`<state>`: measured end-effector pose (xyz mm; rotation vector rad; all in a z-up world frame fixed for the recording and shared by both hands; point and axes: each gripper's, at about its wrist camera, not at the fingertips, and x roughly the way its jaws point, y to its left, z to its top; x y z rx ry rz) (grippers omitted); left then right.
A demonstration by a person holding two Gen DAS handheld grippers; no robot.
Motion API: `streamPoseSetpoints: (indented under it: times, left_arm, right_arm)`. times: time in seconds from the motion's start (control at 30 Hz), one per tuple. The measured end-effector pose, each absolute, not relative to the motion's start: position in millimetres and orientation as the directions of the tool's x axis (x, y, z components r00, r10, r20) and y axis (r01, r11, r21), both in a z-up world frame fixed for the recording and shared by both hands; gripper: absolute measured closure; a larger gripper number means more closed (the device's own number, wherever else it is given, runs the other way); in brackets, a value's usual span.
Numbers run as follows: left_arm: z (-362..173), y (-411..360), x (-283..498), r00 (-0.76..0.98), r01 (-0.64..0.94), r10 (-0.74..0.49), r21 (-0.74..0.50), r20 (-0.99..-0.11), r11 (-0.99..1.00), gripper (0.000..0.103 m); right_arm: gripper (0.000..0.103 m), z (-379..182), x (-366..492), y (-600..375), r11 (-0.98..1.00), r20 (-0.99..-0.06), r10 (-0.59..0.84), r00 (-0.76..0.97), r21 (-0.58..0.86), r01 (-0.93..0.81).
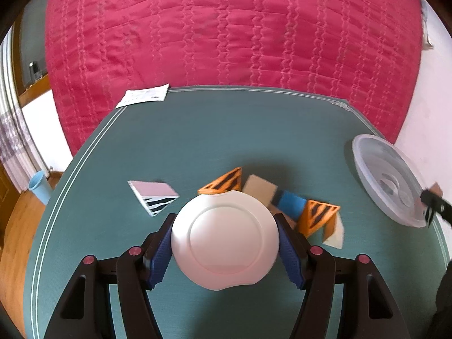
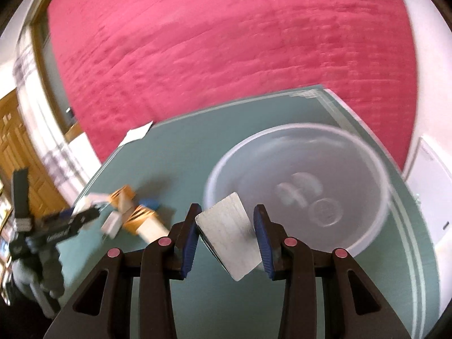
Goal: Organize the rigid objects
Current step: 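Carry the plate in the left gripper while the right carries the white block to the clear bowl, then release the plate into the clear bowl with the left gripper while the right releases the white block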
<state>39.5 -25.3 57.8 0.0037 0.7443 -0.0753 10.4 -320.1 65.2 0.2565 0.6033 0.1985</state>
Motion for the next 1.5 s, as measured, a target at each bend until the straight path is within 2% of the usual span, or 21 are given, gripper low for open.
streamPoseSetpoints:
  times: [0.37, 0.53, 0.97, 1.5]
  left_arm:
    - [62.2, -64.3, 41.1, 0.728, 0.147, -0.106, 0.002, -0.677, 0.989, 0.033]
    - [64.9, -81.6, 42.8, 0.722, 0.183, -0.134, 0.000, -0.679, 0.983, 0.033]
    - [75.4, -148.1, 49.7, 0.697, 0.340, -0.262, -0.014, -0.667, 0.940, 0.033]
    - [80.1, -230.5, 73.0, 0.621, 0.509, -0.430, -0.079, -0.655, 0.857, 0.033]
  right_arm:
    - [0.063, 61.3, 36.4, -377.5, 0.951, -0.537, 0.093, 0.838, 0.297, 0.084]
    - [0.057, 52.4, 39.3, -393.1, 0.935, -0.544, 0.053, 0.837, 0.322, 0.150]
    - [0.055, 56.9, 22.7, -401.8, 0.911, -0.481, -0.085, 0.873, 0.317, 0.263]
    - [0.052, 59.8, 8.3, -407.0, 0.897, -0.442, -0.121, 0.889, 0.336, 0.289]
